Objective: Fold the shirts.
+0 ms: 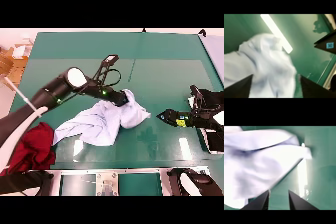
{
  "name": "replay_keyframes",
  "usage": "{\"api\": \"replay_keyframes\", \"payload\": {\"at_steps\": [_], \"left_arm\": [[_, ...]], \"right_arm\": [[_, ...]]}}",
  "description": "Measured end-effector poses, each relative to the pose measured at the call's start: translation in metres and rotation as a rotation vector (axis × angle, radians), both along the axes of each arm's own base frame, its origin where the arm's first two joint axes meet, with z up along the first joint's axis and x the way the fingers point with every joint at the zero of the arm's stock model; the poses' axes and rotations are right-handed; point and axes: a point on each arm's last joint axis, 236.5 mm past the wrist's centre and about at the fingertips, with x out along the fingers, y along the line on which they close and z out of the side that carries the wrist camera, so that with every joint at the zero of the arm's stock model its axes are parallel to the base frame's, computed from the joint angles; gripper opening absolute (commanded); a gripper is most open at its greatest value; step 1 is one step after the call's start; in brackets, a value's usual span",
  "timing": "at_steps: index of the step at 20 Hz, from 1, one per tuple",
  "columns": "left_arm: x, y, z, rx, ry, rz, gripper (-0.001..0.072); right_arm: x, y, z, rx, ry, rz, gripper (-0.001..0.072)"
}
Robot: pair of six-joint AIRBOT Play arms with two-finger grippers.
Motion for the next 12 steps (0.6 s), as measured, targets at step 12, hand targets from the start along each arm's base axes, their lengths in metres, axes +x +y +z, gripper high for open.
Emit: {"api": "replay_keyframes", "payload": {"at_steps": [12], "left_arm": [[-0.050, 0.148, -0.083, 0.336, 0.532, 0.018, 0.0699]], "right_arm": [[-0.040, 0.024, -0.043, 0.089, 0.158, 0.032, 0.0376]]}}
